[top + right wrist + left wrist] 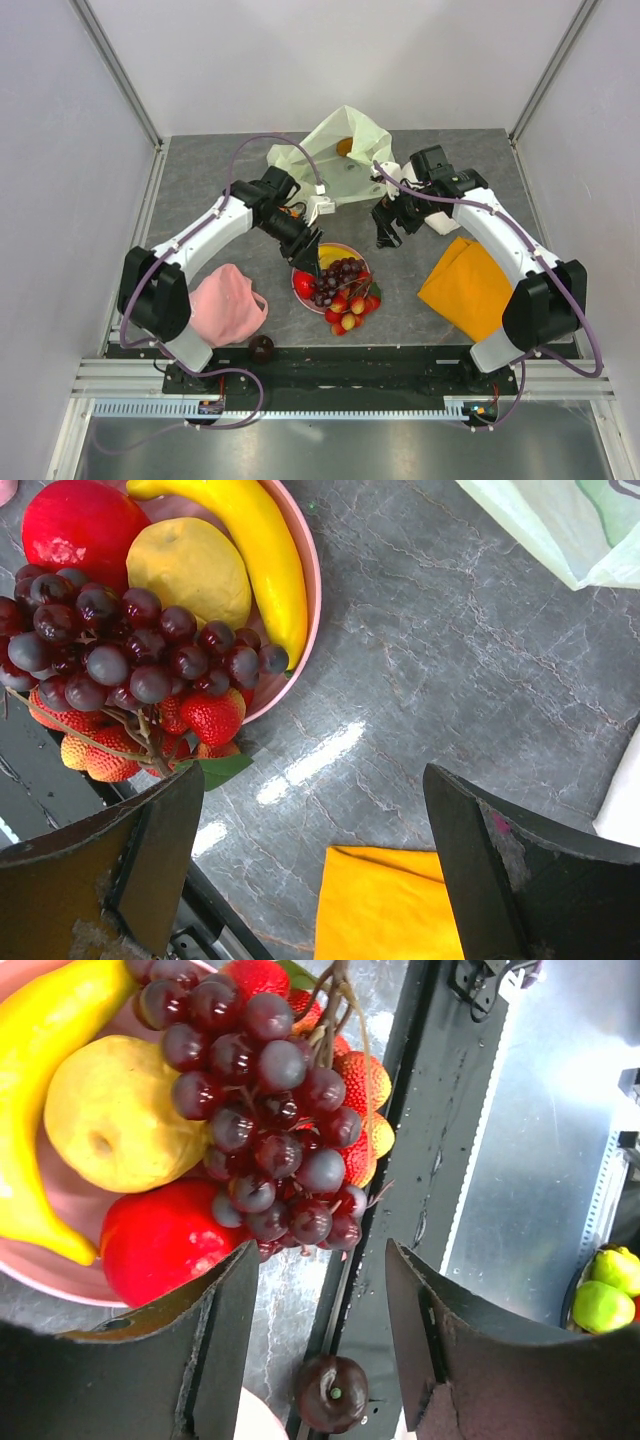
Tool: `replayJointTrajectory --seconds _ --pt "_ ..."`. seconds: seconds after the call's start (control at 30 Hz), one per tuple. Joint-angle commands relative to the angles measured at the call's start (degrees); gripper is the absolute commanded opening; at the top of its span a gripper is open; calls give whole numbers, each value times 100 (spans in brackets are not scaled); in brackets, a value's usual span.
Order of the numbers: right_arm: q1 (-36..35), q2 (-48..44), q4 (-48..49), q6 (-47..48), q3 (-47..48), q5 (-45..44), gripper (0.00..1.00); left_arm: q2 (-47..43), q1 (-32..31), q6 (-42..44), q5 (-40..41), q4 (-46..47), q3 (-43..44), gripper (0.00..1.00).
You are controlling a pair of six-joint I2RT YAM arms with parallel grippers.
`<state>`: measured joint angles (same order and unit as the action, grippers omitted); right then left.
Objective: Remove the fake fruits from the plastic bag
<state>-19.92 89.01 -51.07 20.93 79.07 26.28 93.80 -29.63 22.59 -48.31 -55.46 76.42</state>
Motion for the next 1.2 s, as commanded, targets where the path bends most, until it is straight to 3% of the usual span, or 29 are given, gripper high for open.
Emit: replayJointTrajectory --seconds 0.0,0.17,0.3,0.47,0.6,0.77,0.93,1.17 --pt "6 37 97 -45 284 140 98 -230 229 -122 112 79 442 62" --pt "15 46 115 -19 320 140 98 -38 1054 -589 383 430 900 73" --pt "15 72 115 -19 355 149 98 243 1310 -519 1759 659 962 84" --pt "6 143 115 -27 486 149 98 832 1687 -1070 2484 756 1225 87" --pt "15 117 106 -36 557 193 98 1298 2232 -1958 2222 791 1559 87" --pt "-283 -68 -175 482 864 370 98 1080 2541 -1585 869 529 1298 87" --pt "-714 63 -158 649 786 210 98 570 2602 -1494 1395 186 576 87" --pt "-1250 687 -255 860 1655 439 98 -131 2664 -1442 1491 -588 67 86"
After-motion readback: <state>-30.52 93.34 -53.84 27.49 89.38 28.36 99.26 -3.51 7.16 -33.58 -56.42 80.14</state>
